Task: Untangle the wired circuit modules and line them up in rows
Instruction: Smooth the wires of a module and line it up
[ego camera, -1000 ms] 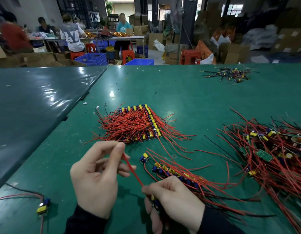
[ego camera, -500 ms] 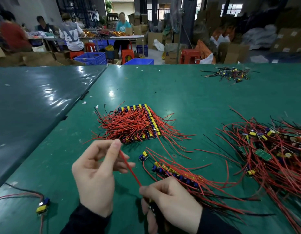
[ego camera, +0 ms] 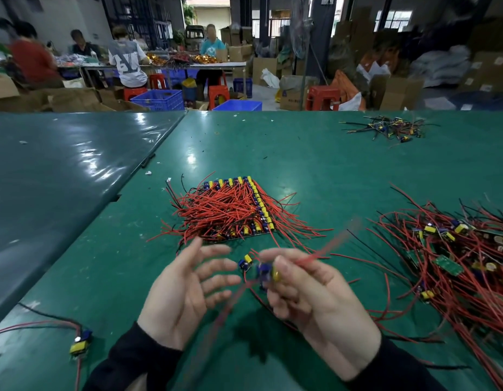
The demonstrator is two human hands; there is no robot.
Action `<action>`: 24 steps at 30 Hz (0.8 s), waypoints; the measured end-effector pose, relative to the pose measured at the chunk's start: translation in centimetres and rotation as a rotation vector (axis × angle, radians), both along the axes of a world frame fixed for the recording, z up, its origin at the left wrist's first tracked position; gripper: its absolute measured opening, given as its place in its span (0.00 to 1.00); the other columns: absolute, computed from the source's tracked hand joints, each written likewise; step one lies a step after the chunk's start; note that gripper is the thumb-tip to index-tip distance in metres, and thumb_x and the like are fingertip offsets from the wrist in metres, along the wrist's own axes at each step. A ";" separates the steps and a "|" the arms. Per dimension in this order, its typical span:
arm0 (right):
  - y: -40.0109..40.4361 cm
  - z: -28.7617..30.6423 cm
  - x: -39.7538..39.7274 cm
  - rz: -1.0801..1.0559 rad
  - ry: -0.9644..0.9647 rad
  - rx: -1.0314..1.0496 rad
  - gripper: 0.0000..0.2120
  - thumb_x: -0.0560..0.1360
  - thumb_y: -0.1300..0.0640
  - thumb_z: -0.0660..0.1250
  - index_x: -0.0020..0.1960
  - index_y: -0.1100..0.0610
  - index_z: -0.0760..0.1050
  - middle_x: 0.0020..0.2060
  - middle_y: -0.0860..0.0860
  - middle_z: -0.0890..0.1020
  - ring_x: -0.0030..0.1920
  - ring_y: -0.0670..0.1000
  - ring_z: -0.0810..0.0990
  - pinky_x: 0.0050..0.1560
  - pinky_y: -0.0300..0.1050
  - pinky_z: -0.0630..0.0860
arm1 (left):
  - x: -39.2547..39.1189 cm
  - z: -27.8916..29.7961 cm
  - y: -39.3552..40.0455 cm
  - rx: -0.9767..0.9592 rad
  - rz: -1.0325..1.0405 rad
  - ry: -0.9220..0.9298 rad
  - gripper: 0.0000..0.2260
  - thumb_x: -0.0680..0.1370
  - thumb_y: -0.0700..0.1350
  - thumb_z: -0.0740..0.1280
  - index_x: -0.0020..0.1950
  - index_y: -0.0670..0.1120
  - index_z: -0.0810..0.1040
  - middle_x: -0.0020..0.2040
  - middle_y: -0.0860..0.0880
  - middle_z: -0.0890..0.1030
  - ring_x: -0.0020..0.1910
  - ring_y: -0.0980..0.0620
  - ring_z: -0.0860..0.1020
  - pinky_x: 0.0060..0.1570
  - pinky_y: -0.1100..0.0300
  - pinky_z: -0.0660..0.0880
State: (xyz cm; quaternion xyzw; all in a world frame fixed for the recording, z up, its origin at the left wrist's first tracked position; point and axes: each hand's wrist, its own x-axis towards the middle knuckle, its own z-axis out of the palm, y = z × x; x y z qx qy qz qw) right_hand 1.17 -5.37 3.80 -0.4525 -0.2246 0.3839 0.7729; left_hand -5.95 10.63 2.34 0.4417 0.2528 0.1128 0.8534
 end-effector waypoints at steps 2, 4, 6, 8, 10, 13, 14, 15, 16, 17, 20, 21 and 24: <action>-0.1 0.0 0.4 -0.154 -0.009 0.021 0.11 0.58 0.57 0.76 0.40 0.56 0.84 0.32 0.53 0.81 0.27 0.46 0.78 0.25 0.33 0.71 | -0.2 0.3 -0.3 0.067 -0.303 0.067 0.12 0.69 0.48 0.67 0.43 0.41 0.82 0.35 0.42 0.82 0.30 0.47 0.81 0.25 0.62 0.76; -0.1 -0.1 0.6 -0.280 -0.019 0.012 0.11 0.57 0.55 0.74 0.38 0.57 0.83 0.32 0.55 0.81 0.27 0.47 0.78 0.26 0.33 0.72 | -0.6 0.5 -0.2 0.080 -0.497 -0.013 0.08 0.69 0.44 0.71 0.44 0.41 0.84 0.37 0.41 0.83 0.32 0.46 0.82 0.28 0.61 0.78; 0.0 -0.3 0.7 -0.349 -0.041 0.002 0.10 0.57 0.55 0.74 0.37 0.57 0.82 0.32 0.55 0.82 0.27 0.47 0.78 0.26 0.34 0.72 | -1.1 0.6 0.3 -0.046 -0.494 -0.165 0.14 0.64 0.42 0.76 0.47 0.39 0.84 0.36 0.42 0.83 0.31 0.49 0.82 0.29 0.62 0.79; 0.0 -0.4 0.6 -0.366 -0.081 0.005 0.10 0.56 0.55 0.75 0.37 0.56 0.82 0.32 0.55 0.83 0.29 0.48 0.80 0.27 0.34 0.73 | -1.1 0.6 0.5 -0.197 -0.331 -0.242 0.23 0.53 0.36 0.79 0.46 0.37 0.84 0.35 0.43 0.83 0.29 0.51 0.82 0.27 0.63 0.79; 0.0 -0.3 0.4 -0.380 -0.142 0.017 0.11 0.56 0.56 0.76 0.38 0.56 0.82 0.33 0.55 0.83 0.31 0.48 0.81 0.29 0.35 0.74 | -0.7 0.4 0.5 -0.282 -0.126 -0.246 0.23 0.47 0.30 0.76 0.42 0.37 0.85 0.34 0.43 0.83 0.28 0.51 0.81 0.24 0.64 0.77; 0.1 -0.2 0.0 -0.435 -0.225 0.027 0.10 0.57 0.61 0.76 0.38 0.57 0.81 0.31 0.54 0.83 0.29 0.47 0.79 0.30 0.35 0.75 | -0.5 0.3 -0.5 -0.107 -0.137 -0.119 0.14 0.60 0.28 0.61 0.37 0.36 0.84 0.33 0.41 0.82 0.26 0.50 0.81 0.23 0.64 0.76; 0.0 -0.3 -0.1 -0.457 -0.245 0.023 0.10 0.58 0.62 0.76 0.38 0.57 0.81 0.30 0.54 0.82 0.27 0.47 0.79 0.29 0.35 0.75 | -0.5 0.2 -1.1 -0.009 -0.225 -0.063 0.14 0.61 0.29 0.60 0.38 0.36 0.84 0.35 0.40 0.83 0.28 0.48 0.82 0.24 0.63 0.77; 0.0 -0.3 -0.2 -0.471 -0.259 0.017 0.09 0.58 0.62 0.76 0.38 0.57 0.80 0.30 0.55 0.83 0.27 0.48 0.79 0.29 0.35 0.75 | -0.6 0.2 -1.7 0.076 -0.306 -0.043 0.14 0.62 0.30 0.62 0.41 0.36 0.84 0.38 0.39 0.83 0.31 0.47 0.82 0.26 0.61 0.77; 0.0 -0.5 -0.3 -0.469 -0.265 0.016 0.09 0.58 0.62 0.76 0.37 0.57 0.80 0.30 0.56 0.83 0.28 0.49 0.80 0.30 0.37 0.76 | -0.7 0.3 -2.2 0.143 -0.353 -0.053 0.13 0.65 0.34 0.65 0.45 0.38 0.84 0.41 0.40 0.84 0.34 0.47 0.83 0.28 0.60 0.77; 0.0 -0.6 -0.4 -0.450 -0.262 0.018 0.09 0.59 0.61 0.76 0.37 0.57 0.79 0.31 0.58 0.83 0.29 0.51 0.82 0.31 0.39 0.78 | -0.7 0.3 -2.5 0.199 -0.341 -0.099 0.12 0.66 0.39 0.69 0.48 0.41 0.84 0.43 0.41 0.84 0.35 0.48 0.82 0.29 0.61 0.77; 0.1 -1.4 -0.9 -0.396 -0.390 -0.045 0.12 0.61 0.62 0.80 0.39 0.55 0.79 0.35 0.56 0.85 0.34 0.52 0.83 0.36 0.41 0.79 | -0.2 0.1 -2.9 0.333 -0.095 -0.190 0.14 0.63 0.44 0.76 0.47 0.44 0.85 0.41 0.45 0.84 0.33 0.54 0.80 0.27 0.65 0.74; 0.1 -1.6 -1.0 -0.391 -0.485 -0.085 0.12 0.62 0.62 0.80 0.40 0.54 0.79 0.37 0.53 0.85 0.36 0.51 0.84 0.38 0.40 0.79 | -0.1 0.0 -2.9 0.357 -0.026 -0.194 0.13 0.63 0.47 0.73 0.45 0.43 0.85 0.39 0.45 0.84 0.32 0.55 0.79 0.27 0.66 0.73; -0.1 -1.8 -0.8 -0.339 -0.760 -0.191 0.17 0.64 0.69 0.73 0.45 0.50 0.78 0.41 0.46 0.85 0.39 0.45 0.84 0.41 0.35 0.77 | 0.0 0.2 -2.7 0.425 0.090 -0.194 0.10 0.64 0.46 0.70 0.39 0.42 0.86 0.35 0.46 0.83 0.32 0.57 0.79 0.26 0.67 0.72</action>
